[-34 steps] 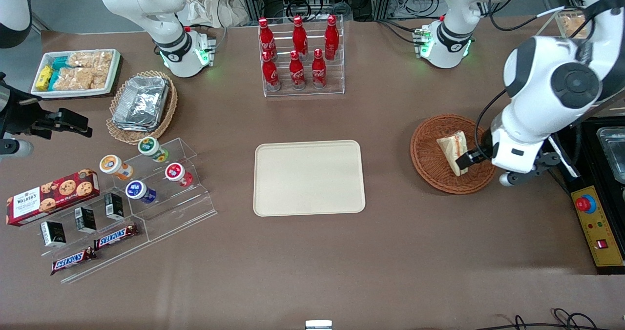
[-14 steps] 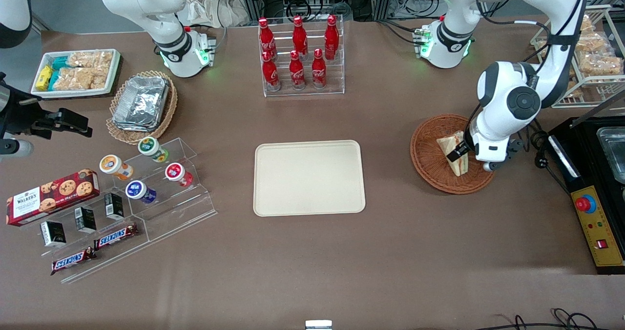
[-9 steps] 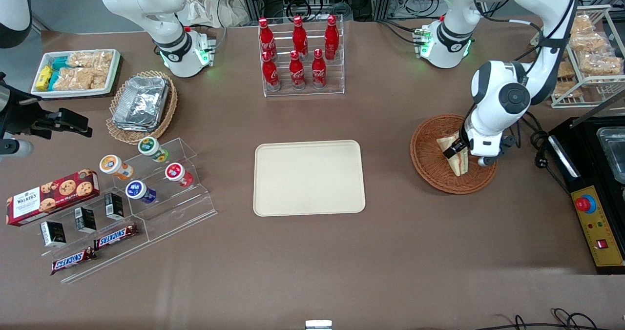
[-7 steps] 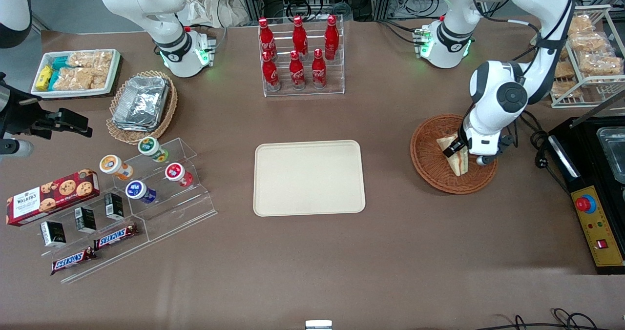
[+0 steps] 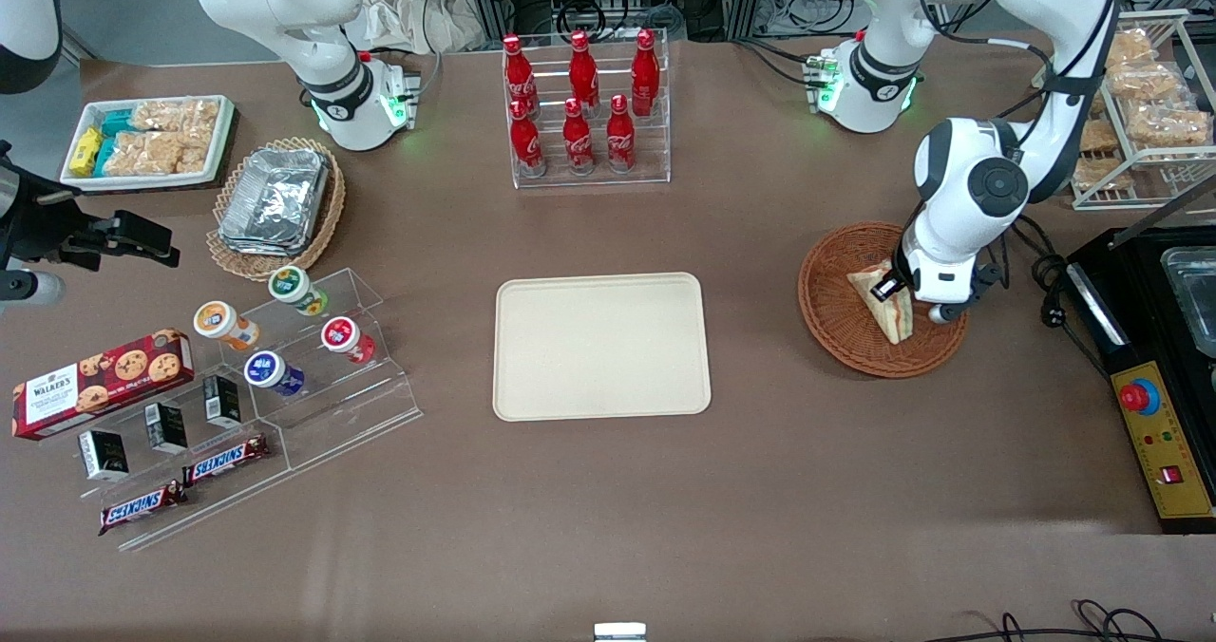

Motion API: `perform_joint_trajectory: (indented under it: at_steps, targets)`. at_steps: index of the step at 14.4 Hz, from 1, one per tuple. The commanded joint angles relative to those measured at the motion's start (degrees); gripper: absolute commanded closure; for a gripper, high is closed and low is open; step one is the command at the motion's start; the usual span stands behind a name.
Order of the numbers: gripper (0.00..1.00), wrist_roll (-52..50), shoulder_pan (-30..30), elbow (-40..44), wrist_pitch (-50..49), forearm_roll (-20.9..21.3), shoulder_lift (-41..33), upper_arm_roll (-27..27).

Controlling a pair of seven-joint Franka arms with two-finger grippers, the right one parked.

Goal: Place sandwich from basket to tray
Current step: 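Lift the sandwich out of the basket and carry it over the cream tray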

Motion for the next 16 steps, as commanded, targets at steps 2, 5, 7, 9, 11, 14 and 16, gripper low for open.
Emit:
perform_joint_trajectory:
  at_steps: [2,5,7,9,11,14,16]
  targets:
    - [1.0,8.58,0.39,6.77,-16.29,0.25,-8.62,-0.38]
    - [1.0,14.02,-0.13,26.77,-38.51,0.25,-5.4,-0.82]
    - [1.0,15.98,-1.53,40.06,-48.91,0.25,-0.31,-2.39]
    - [1.0,16.77,-2.85,47.47,-52.73,0.16,3.13,-5.38]
    - [1.0,15.98,-4.44,50.22,-52.74,0.25,5.6,-9.24]
    - [1.0,11.17,-9.78,51.71,-51.43,0.51,10.07,-11.19]
    - [1.0,8.09,-13.74,51.63,-46.71,2.52,12.89,-11.19]
